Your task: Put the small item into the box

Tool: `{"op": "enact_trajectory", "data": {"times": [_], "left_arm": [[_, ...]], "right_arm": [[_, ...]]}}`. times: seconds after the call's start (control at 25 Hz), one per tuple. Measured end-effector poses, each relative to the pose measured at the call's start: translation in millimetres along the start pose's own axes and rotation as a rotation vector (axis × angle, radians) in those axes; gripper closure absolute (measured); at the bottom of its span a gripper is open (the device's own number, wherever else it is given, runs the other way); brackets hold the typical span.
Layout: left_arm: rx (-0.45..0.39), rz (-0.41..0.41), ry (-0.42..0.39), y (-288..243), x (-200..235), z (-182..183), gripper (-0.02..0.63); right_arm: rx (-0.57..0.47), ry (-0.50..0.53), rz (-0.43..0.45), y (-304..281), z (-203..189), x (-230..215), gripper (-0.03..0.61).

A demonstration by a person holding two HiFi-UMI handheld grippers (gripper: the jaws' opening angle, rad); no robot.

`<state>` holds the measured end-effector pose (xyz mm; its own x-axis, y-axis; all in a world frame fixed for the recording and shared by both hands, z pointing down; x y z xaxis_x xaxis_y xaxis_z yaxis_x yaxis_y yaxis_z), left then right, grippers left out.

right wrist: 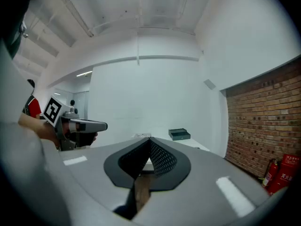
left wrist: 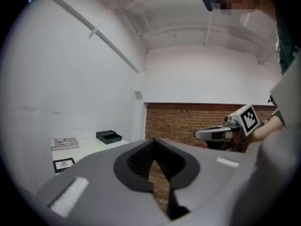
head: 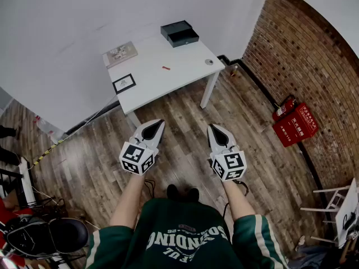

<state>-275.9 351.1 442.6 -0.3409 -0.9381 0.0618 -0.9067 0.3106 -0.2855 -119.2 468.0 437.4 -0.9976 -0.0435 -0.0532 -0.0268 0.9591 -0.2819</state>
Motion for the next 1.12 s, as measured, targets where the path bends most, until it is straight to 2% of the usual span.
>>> {"op": "enact_trajectory", "data": {"times": [0.2,0.88,1.12], "left_arm": [[0.006,-0.003,0.003,-5.3,5.6,-0.8,0.561],[0.018,-0.060,-0.011,-6.7,28.2,-4.3,0.561],[0.031,-0.080,-0.003,-35.3,49.3,1.2,0.561]], "right_arm": [[0.035,-0.017,-0.013,-10.7,-4.6,-5.6,0.577],[0.006,-0.014,-0.059,-23.8,7.5,8.5,0.577],[0.017,-0.036,-0.069,-50.8,13.0,-10.3,0.577]]}}
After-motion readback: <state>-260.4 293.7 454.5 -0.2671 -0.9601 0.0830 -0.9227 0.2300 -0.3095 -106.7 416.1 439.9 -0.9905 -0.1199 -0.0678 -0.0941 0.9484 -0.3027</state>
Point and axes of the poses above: the fingertips, and each gripper's own axes: y backward along the fingers, x to its left, z out of its top, the point moved 2 cm from there along y, backward along the fingers, and after that the axes turned 11 degrees about x, right-handed, at the moved point
